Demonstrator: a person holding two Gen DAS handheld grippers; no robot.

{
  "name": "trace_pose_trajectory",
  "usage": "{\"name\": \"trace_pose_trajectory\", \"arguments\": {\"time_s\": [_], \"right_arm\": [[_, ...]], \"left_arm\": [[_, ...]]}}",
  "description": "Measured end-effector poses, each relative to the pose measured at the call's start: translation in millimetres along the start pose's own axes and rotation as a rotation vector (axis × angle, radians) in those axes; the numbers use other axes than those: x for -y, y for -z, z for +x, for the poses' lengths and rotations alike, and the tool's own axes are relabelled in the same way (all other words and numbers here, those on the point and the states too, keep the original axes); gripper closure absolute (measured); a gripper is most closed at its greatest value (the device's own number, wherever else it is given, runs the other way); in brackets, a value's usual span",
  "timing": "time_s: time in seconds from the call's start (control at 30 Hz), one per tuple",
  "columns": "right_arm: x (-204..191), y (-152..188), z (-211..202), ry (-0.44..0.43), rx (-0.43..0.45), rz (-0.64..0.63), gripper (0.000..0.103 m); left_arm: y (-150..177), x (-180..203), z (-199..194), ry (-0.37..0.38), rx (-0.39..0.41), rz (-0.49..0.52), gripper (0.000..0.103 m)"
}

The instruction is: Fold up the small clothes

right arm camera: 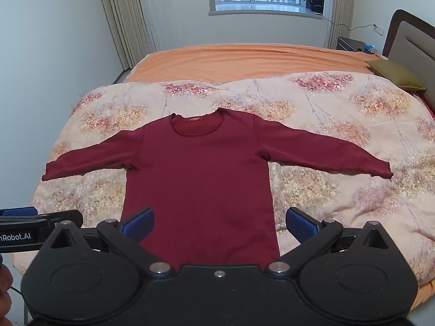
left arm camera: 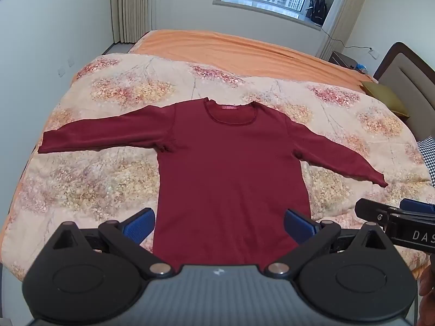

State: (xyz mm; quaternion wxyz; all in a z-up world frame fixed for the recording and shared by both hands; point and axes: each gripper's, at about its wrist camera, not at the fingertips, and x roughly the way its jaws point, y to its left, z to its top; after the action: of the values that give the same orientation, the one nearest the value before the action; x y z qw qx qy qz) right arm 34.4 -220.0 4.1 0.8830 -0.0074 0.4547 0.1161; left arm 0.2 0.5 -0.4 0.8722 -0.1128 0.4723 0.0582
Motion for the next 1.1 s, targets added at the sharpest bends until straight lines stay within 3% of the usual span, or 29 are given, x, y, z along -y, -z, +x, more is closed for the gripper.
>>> {"name": "trace_pose_trajectory", "arguments": {"time_s": [1.1], "right_arm": [[2.9, 0.3, -0.6, 0.002, 0.0, 0.018, 0.0]], "left_arm": [[0.1, -3.5, -3.2, 0.004, 0.007, -0.019, 0.0]]}}
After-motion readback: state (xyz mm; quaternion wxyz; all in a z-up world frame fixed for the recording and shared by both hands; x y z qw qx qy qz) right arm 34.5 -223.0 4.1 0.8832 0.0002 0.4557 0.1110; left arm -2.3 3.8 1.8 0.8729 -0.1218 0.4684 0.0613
